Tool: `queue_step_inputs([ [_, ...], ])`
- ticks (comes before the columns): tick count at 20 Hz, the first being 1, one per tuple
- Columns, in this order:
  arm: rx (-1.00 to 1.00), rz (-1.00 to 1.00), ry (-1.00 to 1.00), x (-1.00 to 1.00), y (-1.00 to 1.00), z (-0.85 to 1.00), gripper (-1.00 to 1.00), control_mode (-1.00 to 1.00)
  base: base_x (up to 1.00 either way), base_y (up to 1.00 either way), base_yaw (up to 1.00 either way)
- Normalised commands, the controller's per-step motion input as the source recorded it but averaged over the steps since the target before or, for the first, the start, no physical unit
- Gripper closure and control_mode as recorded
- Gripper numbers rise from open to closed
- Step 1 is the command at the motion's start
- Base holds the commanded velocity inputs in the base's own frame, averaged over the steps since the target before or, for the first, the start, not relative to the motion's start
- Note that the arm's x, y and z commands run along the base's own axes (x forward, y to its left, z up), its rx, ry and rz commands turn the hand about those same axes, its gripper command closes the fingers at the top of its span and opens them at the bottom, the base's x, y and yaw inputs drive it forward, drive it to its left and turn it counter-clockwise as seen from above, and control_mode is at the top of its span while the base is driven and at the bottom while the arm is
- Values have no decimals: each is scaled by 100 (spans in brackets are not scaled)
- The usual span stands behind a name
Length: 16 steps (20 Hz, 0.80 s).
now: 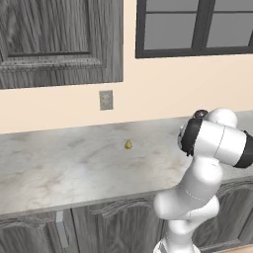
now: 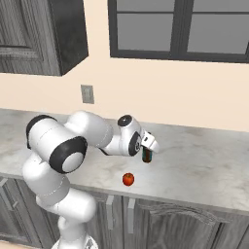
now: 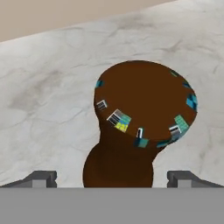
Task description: Place the beer on the top shelf of the fridge to keep it out of children's reach, and place the apple and lemon wedge on lower shelves for easy access.
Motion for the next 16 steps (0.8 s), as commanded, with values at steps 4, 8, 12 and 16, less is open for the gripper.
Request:
queue_step_inputs([
  [4,1,0,-2,19,-14,-21,-100,-100,0,0,0],
  [8,0,0,-2,19,-13,-21,100,-100,0,0,0],
  [12,0,0,-2,15,-8,-19,100,-100,0,0,0],
  [16,0,0,0,5,0,-3,100,-100,0,0,0],
])
